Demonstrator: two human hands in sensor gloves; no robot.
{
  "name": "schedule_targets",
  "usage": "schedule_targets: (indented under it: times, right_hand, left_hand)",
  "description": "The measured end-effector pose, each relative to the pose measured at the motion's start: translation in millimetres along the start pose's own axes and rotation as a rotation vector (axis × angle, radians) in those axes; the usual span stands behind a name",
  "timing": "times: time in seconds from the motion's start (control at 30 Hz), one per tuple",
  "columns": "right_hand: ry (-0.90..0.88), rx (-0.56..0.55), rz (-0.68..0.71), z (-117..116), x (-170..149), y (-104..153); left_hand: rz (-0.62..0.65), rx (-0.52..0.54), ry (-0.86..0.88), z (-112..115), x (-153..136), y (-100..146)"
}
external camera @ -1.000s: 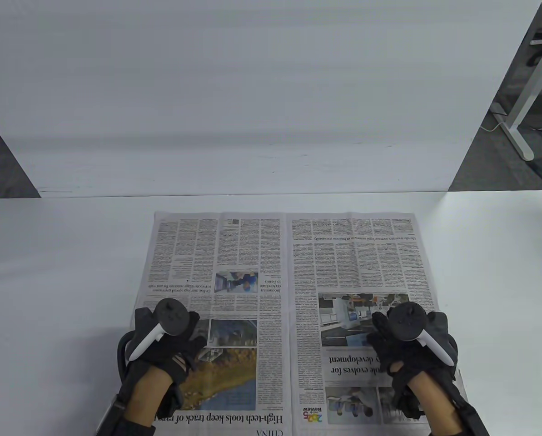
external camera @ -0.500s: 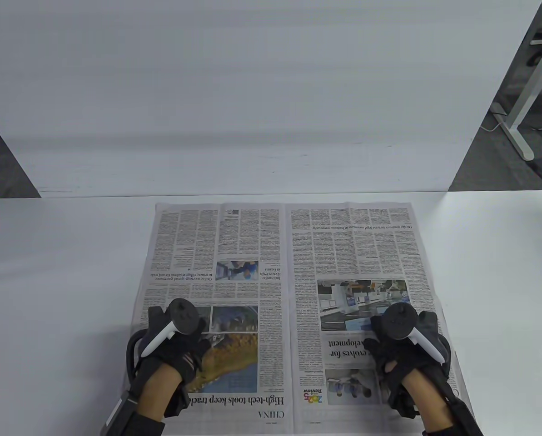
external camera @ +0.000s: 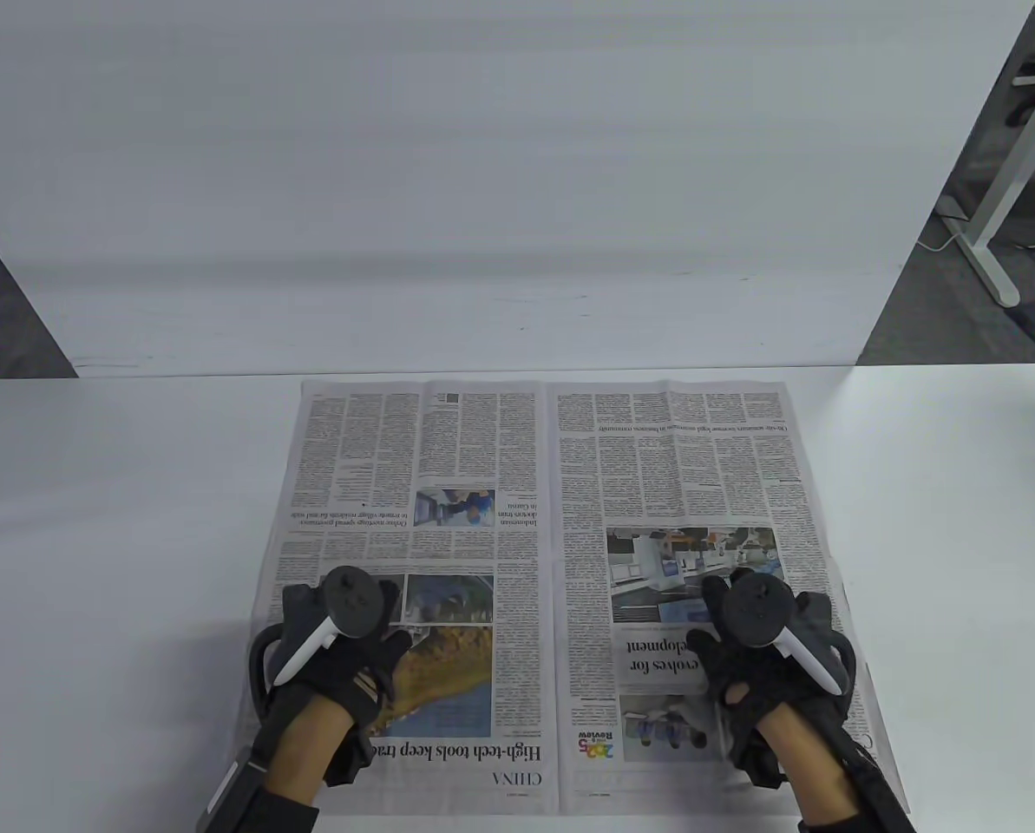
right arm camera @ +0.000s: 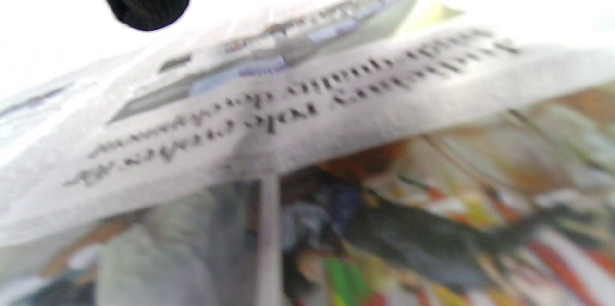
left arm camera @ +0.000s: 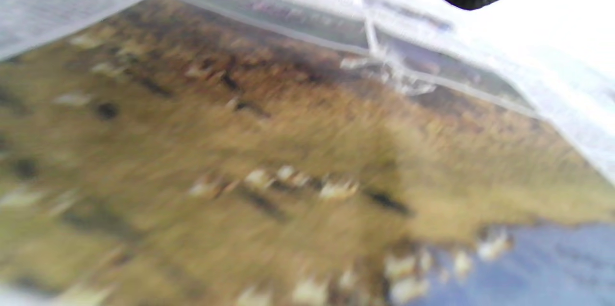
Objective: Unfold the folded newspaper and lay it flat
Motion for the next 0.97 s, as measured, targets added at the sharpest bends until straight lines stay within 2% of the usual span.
schedule_targets:
  times: [0.17,0.3,0.5,0.97]
  right_hand:
    - [0.020,-0.199,0.071,9.5,21.0,13.0]
    - [0.059,-0.294,0.108,13.5,31.8,17.6]
    - [0.128,-0.209,0.124,5.0,41.9,16.1]
    - [0.119,-0.184,0.129,0.4,41.2,16.2]
  left_hand:
    - [0.077,0.197,0.005,-16.9,21.1,9.5]
    - [0.144,0.269,-0.023,-22.5,38.1,18.7]
    - [0.202,0.278,-0.120,-18.6,50.7,26.2]
    - [0.175,0.214,-0.114,-14.6,46.4,24.7]
Point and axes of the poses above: the tracker on the back of each hand, its own x axis roughly to the thumb side, its own y axis roughly from the fingertips to the wrist, z = x × y, the point moved 3 cm from there along -y, roughly from the wrist to the fingertips, and after that the axes turned 10 degrees about x, right-handed, at the moved point
